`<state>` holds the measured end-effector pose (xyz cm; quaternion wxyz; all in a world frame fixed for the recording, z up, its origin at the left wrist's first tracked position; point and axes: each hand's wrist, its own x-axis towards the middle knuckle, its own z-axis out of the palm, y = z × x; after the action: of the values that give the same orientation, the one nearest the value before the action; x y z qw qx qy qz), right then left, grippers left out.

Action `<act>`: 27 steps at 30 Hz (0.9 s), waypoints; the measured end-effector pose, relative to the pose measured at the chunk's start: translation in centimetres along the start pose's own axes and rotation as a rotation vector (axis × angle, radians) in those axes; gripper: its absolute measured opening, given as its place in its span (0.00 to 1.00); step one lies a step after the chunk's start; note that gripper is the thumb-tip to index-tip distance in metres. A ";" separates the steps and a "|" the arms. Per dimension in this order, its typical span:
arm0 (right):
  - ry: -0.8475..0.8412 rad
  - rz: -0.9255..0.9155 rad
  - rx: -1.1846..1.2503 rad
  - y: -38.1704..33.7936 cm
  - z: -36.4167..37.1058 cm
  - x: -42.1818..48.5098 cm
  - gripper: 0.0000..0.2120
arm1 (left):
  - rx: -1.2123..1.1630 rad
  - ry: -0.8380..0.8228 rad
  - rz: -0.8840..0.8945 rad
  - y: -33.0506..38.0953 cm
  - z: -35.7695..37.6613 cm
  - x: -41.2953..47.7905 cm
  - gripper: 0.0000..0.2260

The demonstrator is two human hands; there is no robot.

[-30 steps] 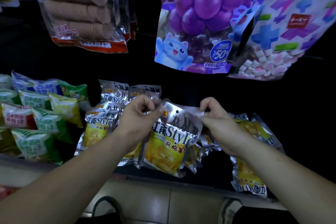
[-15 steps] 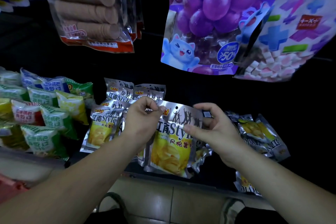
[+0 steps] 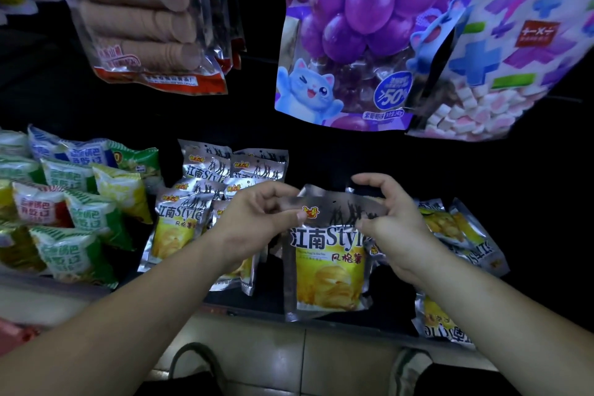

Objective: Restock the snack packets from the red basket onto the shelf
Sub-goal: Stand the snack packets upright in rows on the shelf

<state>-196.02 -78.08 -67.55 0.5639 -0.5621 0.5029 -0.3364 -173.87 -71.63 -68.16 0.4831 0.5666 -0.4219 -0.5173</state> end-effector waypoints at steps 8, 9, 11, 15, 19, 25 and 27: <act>0.072 -0.007 0.093 0.0 -0.8 0.5 0.34 | 0.111 -0.062 0.047 -0.6 -0.9 0.4 0.25; 0.079 -0.010 0.088 -0.1 -0.8 0.4 0.33 | 0.130 -0.066 0.047 -0.6 -1.0 0.4 0.26; 0.090 -0.038 0.056 -0.1 -0.8 0.2 0.31 | 0.161 -0.056 0.056 -0.7 -1.1 0.5 0.24; 0.073 -0.245 -0.145 -0.1 -0.6 -0.4 0.25 | 0.174 -0.001 0.082 -1.1 -1.1 0.9 0.18; 0.019 -0.296 -0.201 -0.6 -0.4 -0.6 0.17 | 0.041 0.066 0.055 -1.7 -0.6 0.9 0.09; -0.023 -0.223 -0.098 -0.1 -0.5 -0.3 0.22 | -0.015 0.143 0.073 -2.1 0.0 0.6 0.04; -0.056 -0.227 -0.129 0.1 -0.4 -0.3 0.25 | -0.015 0.167 0.085 -2.2 0.2 0.6 0.05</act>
<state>-196.54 -77.93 -67.55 0.4987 -0.6597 0.4406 -0.3493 -174.05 -71.86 -70.48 0.5423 0.5857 -0.3998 -0.4506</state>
